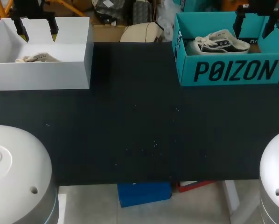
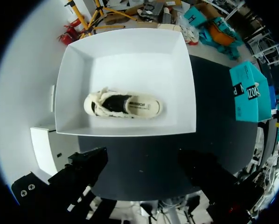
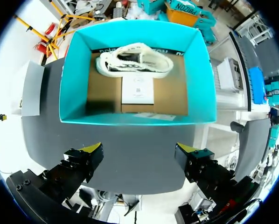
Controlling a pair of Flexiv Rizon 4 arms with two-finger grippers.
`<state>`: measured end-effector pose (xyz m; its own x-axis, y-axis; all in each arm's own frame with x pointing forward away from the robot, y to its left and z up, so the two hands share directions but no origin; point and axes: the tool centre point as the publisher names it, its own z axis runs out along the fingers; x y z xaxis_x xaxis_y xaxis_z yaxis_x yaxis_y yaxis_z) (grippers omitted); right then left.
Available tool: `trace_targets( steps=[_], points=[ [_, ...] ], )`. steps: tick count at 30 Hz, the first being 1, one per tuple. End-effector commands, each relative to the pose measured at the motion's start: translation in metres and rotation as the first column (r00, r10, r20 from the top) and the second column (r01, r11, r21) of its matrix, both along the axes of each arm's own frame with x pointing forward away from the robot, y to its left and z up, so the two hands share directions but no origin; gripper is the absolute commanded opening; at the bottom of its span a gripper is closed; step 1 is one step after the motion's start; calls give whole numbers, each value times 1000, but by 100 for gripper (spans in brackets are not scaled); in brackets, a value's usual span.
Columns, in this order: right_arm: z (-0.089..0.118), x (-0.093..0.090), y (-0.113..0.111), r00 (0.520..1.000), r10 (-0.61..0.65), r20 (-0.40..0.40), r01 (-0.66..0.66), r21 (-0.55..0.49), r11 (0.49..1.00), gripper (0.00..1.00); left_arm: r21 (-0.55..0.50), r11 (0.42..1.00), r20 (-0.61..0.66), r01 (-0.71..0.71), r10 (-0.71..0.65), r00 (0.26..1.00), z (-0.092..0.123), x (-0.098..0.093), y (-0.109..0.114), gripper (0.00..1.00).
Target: Take the shoe out of the shoebox, open the shoe tongue, remove and reinsert the insole, then place the shoe into the shoebox
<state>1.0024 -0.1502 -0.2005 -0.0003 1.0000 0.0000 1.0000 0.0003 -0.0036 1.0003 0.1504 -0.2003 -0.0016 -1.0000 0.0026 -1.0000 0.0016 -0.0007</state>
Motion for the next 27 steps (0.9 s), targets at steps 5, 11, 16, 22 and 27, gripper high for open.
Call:
trace_targets(
  steps=[5,11,16,22,27],
  points=[
    [4,6,0,991,125,50,-129,69,989,100,0,1000,0,0,0,1000,0,0,0,100],
    [24,12,-8,381,878,291,-922,44,385,100,0,1000,0,0,0,1000,0,0,0,100],
    [24,12,-8,381,878,291,-922,44,385,100,0,1000,0,0,0,1000,0,0,0,100],
    [24,12,-8,381,878,291,-922,44,385,100,0,1000,0,0,0,1000,0,0,0,100],
    [39,5,-15,-129,974,184,-990,38,-138,100,0,1000,0,0,0,1000,0,0,0,100]
  ],
)
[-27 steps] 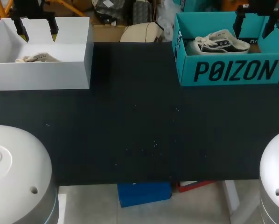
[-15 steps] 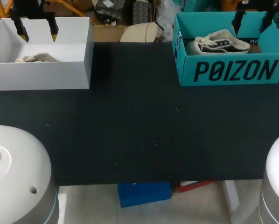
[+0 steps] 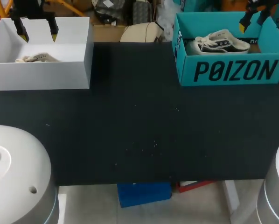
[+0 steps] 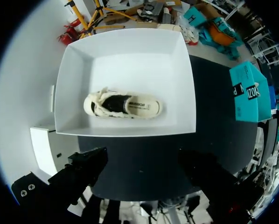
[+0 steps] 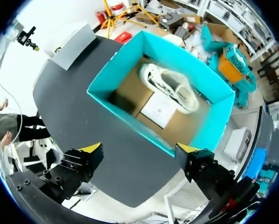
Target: Take the shoe out of the shoebox, open the shoe tongue, remove and reinsert the insole, then place the shoe into the shoebox
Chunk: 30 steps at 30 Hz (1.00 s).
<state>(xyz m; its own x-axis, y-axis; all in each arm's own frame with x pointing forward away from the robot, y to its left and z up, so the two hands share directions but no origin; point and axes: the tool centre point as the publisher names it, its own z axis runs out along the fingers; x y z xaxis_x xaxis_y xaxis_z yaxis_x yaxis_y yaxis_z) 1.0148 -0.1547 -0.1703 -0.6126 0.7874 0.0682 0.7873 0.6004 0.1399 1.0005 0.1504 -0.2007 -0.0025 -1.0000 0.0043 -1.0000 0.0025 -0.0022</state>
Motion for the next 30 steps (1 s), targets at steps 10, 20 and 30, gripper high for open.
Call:
trace_targets(
  steps=[10,20,30],
  points=[
    [-12,5,-1,504,859,86,-861,-30,508,100,2,1000,-1,-1,1,1000,0,0,0,100],
    [-52,44,28,513,831,218,-837,-89,540,100,2,1000,-1,-1,1,1000,0,0,0,100],
    [-84,87,27,418,893,170,-879,-174,444,51,2,1000,-1,-1,1,1000,0,0,0,100]
  ],
)
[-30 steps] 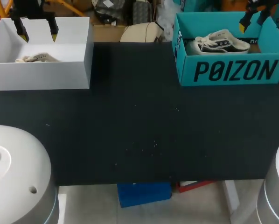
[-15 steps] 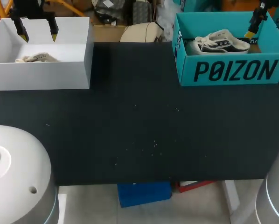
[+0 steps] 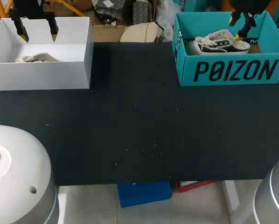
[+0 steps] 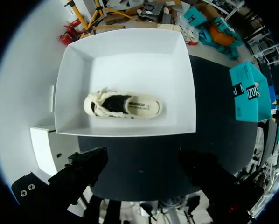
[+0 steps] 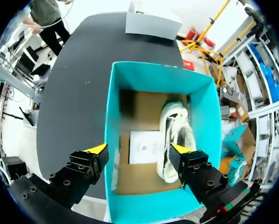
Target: Take the shoe out of the shoebox, open the shoe tongue, remove and reinsert the insole, then place the shoe into the shoebox
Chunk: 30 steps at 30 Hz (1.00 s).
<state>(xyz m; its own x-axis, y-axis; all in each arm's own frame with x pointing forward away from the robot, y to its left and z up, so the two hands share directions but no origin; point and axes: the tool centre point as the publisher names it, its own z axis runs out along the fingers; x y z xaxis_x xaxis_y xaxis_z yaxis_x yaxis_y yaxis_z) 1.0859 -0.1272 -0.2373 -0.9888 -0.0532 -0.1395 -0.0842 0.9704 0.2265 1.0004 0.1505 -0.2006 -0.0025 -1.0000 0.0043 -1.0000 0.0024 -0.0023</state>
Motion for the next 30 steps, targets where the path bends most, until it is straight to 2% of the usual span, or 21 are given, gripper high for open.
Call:
trace_targets(
  steps=[1,6,12,21,30],
  points=[
    [-20,20,-1,988,149,39,-147,-65,987,48,2,1000,-2,-1,1,1000,0,0,0,100],
    [-36,37,-2,981,191,30,-187,-101,977,44,2,1000,-2,-1,1,1000,0,0,0,100],
    [-47,56,0,979,204,25,-200,-130,971,46,2,1000,-2,-1,1,1000,0,0,0,100],
    [-66,75,-1,979,203,12,-198,-158,967,44,2,1000,-2,-1,1,1000,0,0,0,100],
    [-87,91,-14,980,198,-1,-194,-184,963,41,2,1000,-2,-1,1,1000,0,0,0,100]
  ],
)
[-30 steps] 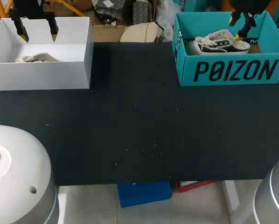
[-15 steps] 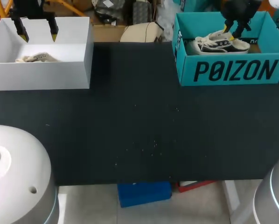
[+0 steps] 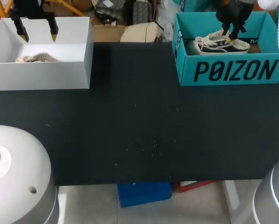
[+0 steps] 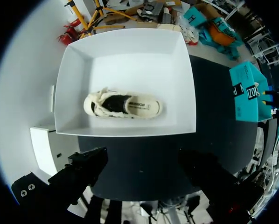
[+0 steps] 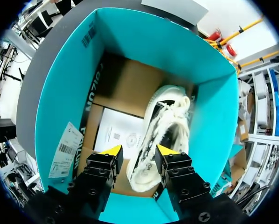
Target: Take the shoe out of the shoebox, open the shoe tongue, remove and reinsert the insole, then place the shoe into the shoebox
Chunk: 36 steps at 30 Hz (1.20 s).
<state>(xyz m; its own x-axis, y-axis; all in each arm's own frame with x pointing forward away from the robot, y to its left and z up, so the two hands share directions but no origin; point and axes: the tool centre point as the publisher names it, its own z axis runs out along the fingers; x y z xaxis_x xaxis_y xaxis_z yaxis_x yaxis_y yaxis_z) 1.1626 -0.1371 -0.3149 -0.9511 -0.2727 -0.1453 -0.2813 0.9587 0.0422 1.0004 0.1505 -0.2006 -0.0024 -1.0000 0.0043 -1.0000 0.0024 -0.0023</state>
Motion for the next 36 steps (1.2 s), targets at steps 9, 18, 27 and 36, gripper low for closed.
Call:
trace_targets(
  steps=[9,18,27,36],
  points=[
    [-26,21,-14,999,-36,-12,36,-21,999,34,2,1000,-2,-1,1,1000,0,0,0,100],
    [-44,14,-9,998,-56,-16,56,-19,998,30,2,1000,-2,-1,1,1000,0,0,0,100],
    [-71,16,-5,998,-59,-14,59,-30,998,29,2,1000,-2,-1,1,1000,0,0,0,100],
    [-90,27,-5,999,-42,-18,41,-57,998,29,2,1000,-2,-1,1,1000,0,0,0,100]
  ],
)
